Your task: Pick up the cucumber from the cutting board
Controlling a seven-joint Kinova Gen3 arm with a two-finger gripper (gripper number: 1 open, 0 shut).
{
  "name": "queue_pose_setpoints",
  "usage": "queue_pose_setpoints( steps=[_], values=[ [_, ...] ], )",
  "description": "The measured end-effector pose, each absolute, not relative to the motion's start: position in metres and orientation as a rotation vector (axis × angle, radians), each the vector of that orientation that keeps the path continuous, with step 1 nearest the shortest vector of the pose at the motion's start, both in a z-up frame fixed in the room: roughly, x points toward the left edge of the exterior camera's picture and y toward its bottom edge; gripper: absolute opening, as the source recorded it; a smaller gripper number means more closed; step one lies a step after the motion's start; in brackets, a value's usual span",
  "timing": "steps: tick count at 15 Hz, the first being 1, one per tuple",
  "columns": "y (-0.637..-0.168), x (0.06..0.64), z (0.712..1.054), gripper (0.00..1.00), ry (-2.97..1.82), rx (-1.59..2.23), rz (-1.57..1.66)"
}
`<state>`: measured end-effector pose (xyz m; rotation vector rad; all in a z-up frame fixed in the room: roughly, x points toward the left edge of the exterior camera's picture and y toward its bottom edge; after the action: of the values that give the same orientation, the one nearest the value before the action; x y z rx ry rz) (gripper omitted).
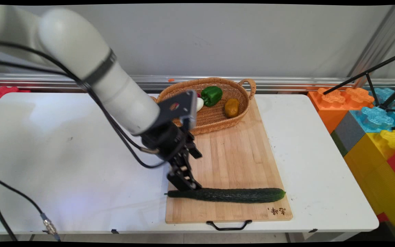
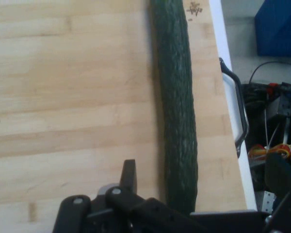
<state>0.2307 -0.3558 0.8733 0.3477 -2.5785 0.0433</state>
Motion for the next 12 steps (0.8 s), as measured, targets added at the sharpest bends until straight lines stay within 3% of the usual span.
queue_pose_setpoints(
  steps=[12],
  values=[
    [-0.358, 0.186, 0.797, 1.0, -2.578, 0.395, 0.012]
  ],
)
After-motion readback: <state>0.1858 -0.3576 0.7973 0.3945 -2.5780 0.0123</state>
